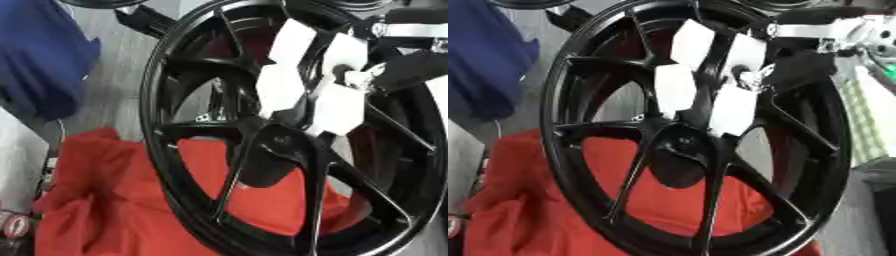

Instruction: Pull the pin out of the wheel hub.

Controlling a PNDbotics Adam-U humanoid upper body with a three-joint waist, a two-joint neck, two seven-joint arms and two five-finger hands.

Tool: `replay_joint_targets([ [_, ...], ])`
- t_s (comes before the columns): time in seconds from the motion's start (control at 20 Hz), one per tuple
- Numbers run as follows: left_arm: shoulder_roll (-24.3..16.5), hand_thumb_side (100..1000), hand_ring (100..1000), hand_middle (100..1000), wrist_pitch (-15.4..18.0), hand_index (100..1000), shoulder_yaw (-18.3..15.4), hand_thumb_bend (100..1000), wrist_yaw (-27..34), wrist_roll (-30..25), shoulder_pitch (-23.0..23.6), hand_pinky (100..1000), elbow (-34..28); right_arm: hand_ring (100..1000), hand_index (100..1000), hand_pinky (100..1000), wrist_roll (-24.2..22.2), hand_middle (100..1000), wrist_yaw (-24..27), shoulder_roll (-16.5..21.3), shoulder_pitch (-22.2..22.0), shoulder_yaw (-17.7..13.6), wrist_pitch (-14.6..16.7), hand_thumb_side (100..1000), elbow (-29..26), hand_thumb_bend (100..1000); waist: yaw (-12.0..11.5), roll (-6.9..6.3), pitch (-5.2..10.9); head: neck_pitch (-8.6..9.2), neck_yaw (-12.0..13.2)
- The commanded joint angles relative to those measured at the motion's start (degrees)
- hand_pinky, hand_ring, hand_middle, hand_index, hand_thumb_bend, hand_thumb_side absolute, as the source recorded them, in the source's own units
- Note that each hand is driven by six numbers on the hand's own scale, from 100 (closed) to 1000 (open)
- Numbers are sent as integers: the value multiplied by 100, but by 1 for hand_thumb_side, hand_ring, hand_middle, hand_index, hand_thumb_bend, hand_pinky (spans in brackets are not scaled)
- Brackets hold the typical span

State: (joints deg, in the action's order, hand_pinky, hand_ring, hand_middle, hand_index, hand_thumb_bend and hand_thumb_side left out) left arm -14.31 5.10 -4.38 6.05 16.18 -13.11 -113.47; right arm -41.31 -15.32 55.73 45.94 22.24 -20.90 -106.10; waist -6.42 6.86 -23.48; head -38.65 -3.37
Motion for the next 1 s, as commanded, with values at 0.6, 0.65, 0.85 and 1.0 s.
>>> replay_joint_targets([
  [0.6, -46, 594, 848, 744, 8, 899, 26, 343, 1, -19, -47, 736, -112, 511, 630, 494, 931, 508, 584, 76, 75, -68, -215, 531, -77, 100, -3, -19, 129, 66, -37],
  [0.65, -45, 594, 848, 744, 8, 898, 26, 342, 0, -19, -47, 737, -112, 494, 618, 456, 976, 496, 594, 82, 72, -64, -228, 393, -93, 100, -2, -18, 133, 67, -39],
  [0.85, -42, 597, 850, 744, 10, 896, 24, 340, 6, -17, -42, 738, -112, 452, 560, 369, 1124, 452, 522, 102, 48, -78, -304, 126, -160, 100, 4, -17, 146, 69, -44],
  [1.0, -40, 596, 851, 744, 5, 894, 21, 338, 2, -13, -34, 739, -112, 390, 467, 319, 1212, 384, 631, 125, 32, -124, -377, 100, -227, 100, 12, -19, 155, 66, -49],
])
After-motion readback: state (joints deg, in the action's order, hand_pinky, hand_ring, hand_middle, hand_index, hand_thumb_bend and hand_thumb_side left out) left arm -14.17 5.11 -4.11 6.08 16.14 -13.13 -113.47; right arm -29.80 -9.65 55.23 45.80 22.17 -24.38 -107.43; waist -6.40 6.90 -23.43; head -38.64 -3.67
